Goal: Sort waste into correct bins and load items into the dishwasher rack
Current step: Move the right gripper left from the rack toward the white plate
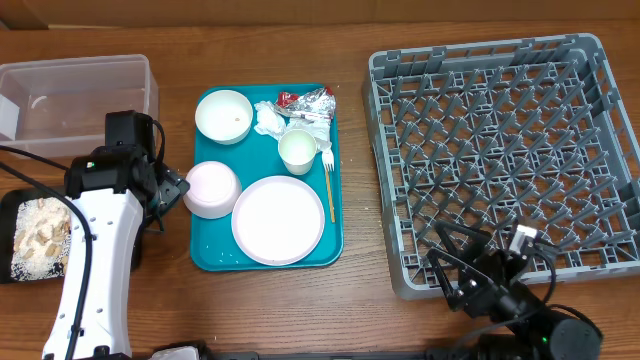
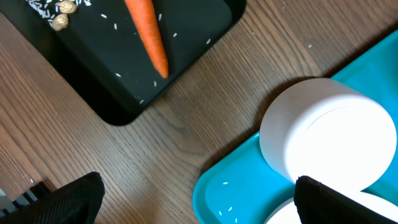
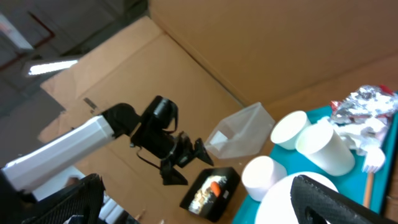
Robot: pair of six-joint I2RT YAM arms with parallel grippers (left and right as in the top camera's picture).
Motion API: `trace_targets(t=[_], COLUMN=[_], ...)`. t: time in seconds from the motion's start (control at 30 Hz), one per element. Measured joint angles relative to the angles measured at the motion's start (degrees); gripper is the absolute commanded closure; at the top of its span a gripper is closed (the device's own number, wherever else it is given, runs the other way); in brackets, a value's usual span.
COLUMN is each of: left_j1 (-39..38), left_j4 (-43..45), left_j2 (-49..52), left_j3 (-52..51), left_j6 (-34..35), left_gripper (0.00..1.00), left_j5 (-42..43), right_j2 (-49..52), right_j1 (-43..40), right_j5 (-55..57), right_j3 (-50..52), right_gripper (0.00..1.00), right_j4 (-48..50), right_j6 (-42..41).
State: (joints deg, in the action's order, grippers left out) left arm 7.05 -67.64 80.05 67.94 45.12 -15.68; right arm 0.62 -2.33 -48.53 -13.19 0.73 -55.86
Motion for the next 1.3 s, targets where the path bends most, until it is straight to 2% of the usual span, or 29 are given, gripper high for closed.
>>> trace_targets(t=[0.13,0.3,0.5,0.87,1.1,1.3], left_j1=[0.6,0.6,0.6,0.6,0.6,0.6], left_j4=[0.0,0.0,0.1,0.2,0.1,0.1], left_j2=[0.0,0.0,0.0,0.0,0.0,0.0], left_j3=[0.0,0.0,0.0,0.0,0.0,0.0], left_j6=[0.0,0.0,0.0,0.0,0.0,0.0], left_gripper=[0.00,0.00,0.00,0.00,0.00,0.00], left_j5=[-0.2,-0.2,-0.2,-0.2,-0.2,-0.2], right_j2=[0.1,3.5,12.5,26.0,33.4,44.2], right_j1=[0.0,0.0,0.0,0.7,8.9,20.7], right_j5=[0.9,3.0,3.5,1.8,2.3,11.0], right_j3=[-7.3,-16.9,-23.4,-27.1,-27.4,-32.9], right_gripper=[0.01,0.01,0.01,0.01,0.01,0.01], right_j4=[-9.9,-17.0,-18.1,-17.0,-9.4,-14.0], right_j6=[4.9,11.6,15.5,19.9,21.0,24.7])
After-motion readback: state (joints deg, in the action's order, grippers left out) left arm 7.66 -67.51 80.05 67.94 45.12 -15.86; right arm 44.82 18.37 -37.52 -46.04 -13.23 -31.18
